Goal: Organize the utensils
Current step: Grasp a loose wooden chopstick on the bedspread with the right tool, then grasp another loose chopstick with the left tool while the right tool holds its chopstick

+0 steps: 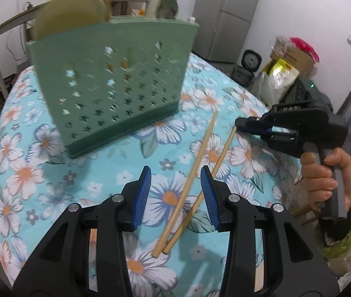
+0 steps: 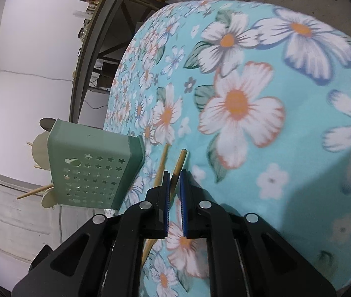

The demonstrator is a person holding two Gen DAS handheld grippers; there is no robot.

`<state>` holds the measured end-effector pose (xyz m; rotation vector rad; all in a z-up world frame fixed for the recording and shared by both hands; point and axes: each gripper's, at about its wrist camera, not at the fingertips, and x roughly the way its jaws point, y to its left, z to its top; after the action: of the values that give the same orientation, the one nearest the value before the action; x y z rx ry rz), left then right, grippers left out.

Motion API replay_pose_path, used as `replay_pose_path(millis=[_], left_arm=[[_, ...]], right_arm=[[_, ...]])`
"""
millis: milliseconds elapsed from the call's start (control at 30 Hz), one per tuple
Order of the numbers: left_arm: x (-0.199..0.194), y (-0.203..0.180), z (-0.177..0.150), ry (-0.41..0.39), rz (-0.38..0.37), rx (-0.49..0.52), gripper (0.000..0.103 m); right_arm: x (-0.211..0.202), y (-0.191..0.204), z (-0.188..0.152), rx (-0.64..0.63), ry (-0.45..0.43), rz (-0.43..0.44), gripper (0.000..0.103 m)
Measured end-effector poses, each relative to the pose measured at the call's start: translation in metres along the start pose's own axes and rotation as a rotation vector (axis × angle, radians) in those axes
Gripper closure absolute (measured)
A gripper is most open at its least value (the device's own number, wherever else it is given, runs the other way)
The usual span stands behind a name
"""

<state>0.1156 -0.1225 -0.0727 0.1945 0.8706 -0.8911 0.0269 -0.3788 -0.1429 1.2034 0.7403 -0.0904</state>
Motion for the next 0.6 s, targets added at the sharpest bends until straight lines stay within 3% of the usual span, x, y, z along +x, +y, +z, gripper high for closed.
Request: replay_pose_path(millis=[333, 600], left_arm=[[0.040, -0.019, 0.003, 0.106, -0.023, 0.093, 0.071], [0.063, -0.021, 0.011, 0.153, 0.007, 0.127, 0.086]], right_arm=[[-0.005, -0.010, -0.001, 0.006, 0.001, -0.004, 0.095], [-0.001, -0.010, 0.001, 0.012, 0.008, 0.005, 0.095]])
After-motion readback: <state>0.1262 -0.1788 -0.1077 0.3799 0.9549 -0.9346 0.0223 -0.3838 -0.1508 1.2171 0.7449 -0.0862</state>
